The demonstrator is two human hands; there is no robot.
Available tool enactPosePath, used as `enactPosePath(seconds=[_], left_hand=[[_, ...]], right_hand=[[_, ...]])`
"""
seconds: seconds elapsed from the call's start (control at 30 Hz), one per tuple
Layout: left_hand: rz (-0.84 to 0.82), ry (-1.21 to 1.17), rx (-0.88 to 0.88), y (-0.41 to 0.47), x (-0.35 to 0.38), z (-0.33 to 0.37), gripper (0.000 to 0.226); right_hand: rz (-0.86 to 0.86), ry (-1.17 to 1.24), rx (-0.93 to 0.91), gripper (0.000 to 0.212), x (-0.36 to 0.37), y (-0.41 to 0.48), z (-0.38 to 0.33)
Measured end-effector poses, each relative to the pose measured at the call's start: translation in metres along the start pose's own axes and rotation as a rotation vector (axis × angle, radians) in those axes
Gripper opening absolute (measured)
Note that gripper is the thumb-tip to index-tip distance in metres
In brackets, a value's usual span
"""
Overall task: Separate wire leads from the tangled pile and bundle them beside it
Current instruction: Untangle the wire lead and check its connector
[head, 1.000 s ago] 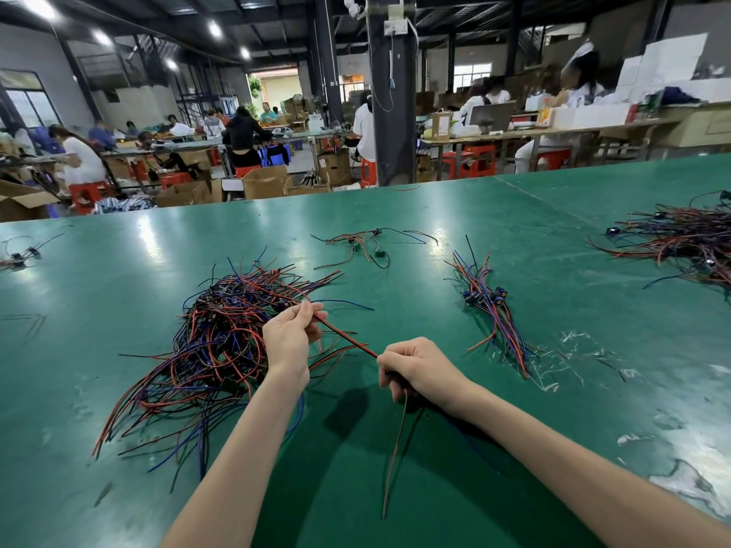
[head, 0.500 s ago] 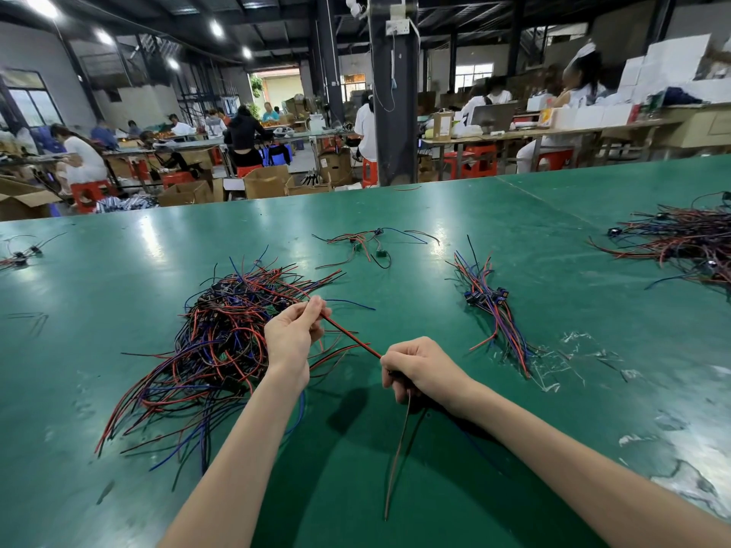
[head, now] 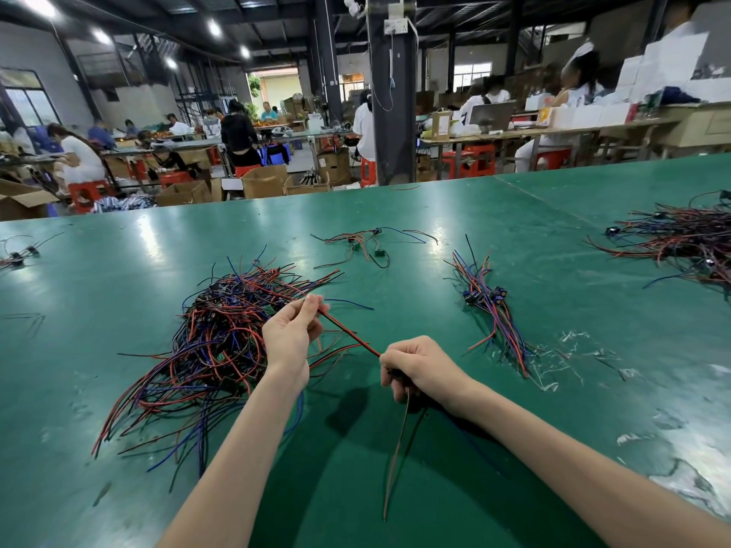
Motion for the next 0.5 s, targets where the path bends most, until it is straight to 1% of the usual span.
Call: enactPosePath(seconds=[0.1, 0.17, 0.23, 0.33, 0.37, 0.43, 0.5], left_hand=[[-0.02, -0.041, -0.015, -0.001, 0.002, 0.001, 0.007], [-0.042, -0.049, -0.039, -0.003, 0.005, -0.001, 0.009], [-0.092, -0.036, -0.099, -0.008, 0.011, -0.006, 0.007], [-0.176, -0.025, -0.195, -0.019, 0.025, -0.017, 0.01], [-0.187, -0.052, -0.228, -0.023, 0.029, -0.02, 0.014], [-0.17, -0.137, -0.28, -0.028, 0.036, -0.026, 0.032], [-0.133, -0.187, -0.283, -0.03, 0.037, -0.027, 0.048]], right_hand=[[0.018, 0.021, 0.001, 0.03, 0.0, 0.0, 0.0], [0.039, 0.053, 0.011, 0.028, -0.001, 0.0, 0.001], [0.065, 0.084, 0.017, 0.031, -0.002, 0.001, 0.001], [0.106, 0.126, 0.01, 0.034, -0.004, 0.002, 0.001], [0.117, 0.131, 0.007, 0.034, -0.004, 0.002, 0.001], [0.134, 0.133, 0.005, 0.033, -0.004, 0.002, 0.0], [0.142, 0.137, 0.006, 0.034, -0.004, 0.002, 0.001]])
Point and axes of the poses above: each hand's wrist, its own y-axis towards the middle knuckle, its own x-axis out of the palm, z = x × y, the point moved 3 cm from there along y, towards the middle knuckle, and after that the axes turned 2 degrees about -y, right-handed, at the moved point
